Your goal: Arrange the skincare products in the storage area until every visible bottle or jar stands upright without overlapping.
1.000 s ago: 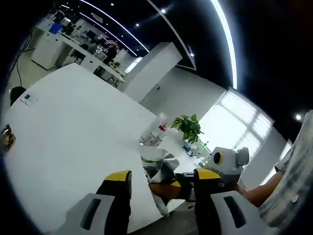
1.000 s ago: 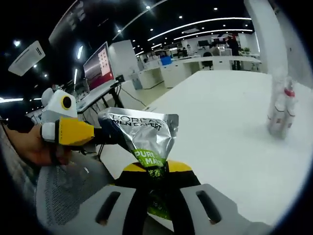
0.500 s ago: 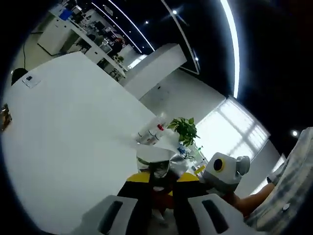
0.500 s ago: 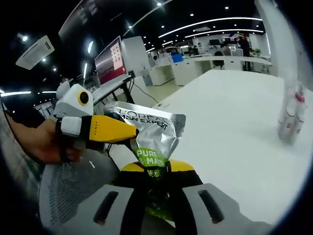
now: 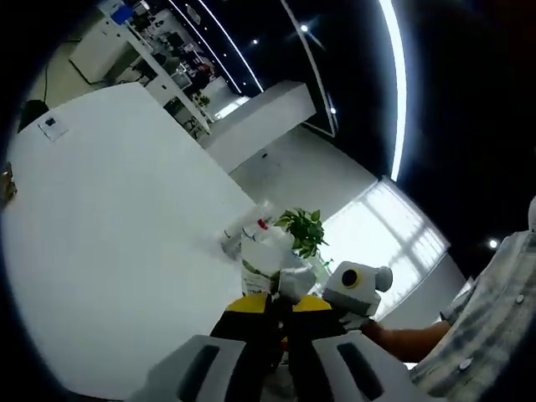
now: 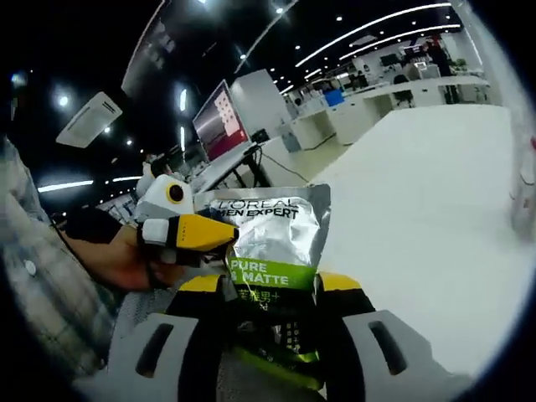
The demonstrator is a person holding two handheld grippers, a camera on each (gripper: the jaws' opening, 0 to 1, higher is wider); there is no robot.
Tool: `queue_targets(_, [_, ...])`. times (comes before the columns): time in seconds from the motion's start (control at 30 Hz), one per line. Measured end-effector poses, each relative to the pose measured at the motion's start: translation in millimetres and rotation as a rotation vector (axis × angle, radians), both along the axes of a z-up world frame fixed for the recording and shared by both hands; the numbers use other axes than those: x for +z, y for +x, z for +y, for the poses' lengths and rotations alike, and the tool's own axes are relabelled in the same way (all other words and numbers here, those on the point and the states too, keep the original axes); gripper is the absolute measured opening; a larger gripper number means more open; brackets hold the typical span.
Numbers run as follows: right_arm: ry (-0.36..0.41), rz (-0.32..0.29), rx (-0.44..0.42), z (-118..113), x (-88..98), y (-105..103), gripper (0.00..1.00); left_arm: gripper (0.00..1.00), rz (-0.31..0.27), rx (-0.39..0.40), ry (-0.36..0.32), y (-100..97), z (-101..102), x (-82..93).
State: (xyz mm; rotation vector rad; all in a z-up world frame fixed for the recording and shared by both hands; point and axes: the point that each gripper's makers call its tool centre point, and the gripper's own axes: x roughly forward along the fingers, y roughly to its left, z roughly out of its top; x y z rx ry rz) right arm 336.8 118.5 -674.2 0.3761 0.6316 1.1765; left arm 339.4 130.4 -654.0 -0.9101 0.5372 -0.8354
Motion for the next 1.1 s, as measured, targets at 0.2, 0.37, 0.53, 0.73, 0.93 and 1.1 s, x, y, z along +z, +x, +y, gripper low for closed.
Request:
queue_targets(0.2, [0.016,0.042,0.031,-14,1.6,6,0.7,0.03,-0.03,-0.025,-0.113,-2.3,2,17.6])
queue_targets(0.37, [0.225,0.236,0.093,-16,23.6,-7,0.76,0.03,-0.03,-0.106,-0.214,-13.4,-8,32.1])
queue_targets(0.53, [0.31,0.362,0.2,-18,32.7,-30,0.55,0.03,-0.01,-0.208,-0.263,-26.5,-23,38.4])
queue_targets(0.73, [0.325,0.381,0.305,-16,45.0,-43,0.08,0.03,0.025,-0.212,-0.23,-25.5,-24,28.6])
queue_targets(0.93, [0.275,0.349,0.241,-17,40.2,-36,0.01,0.06,0.085,-0.17,-0.221,-17.9,-22,16.8])
queue_targets(1.1, [0.369,0.315,0.137,-20,52.7,-26,0.0,0.12,0.048,-0.132,-0.246,-14.2,-19,25.9])
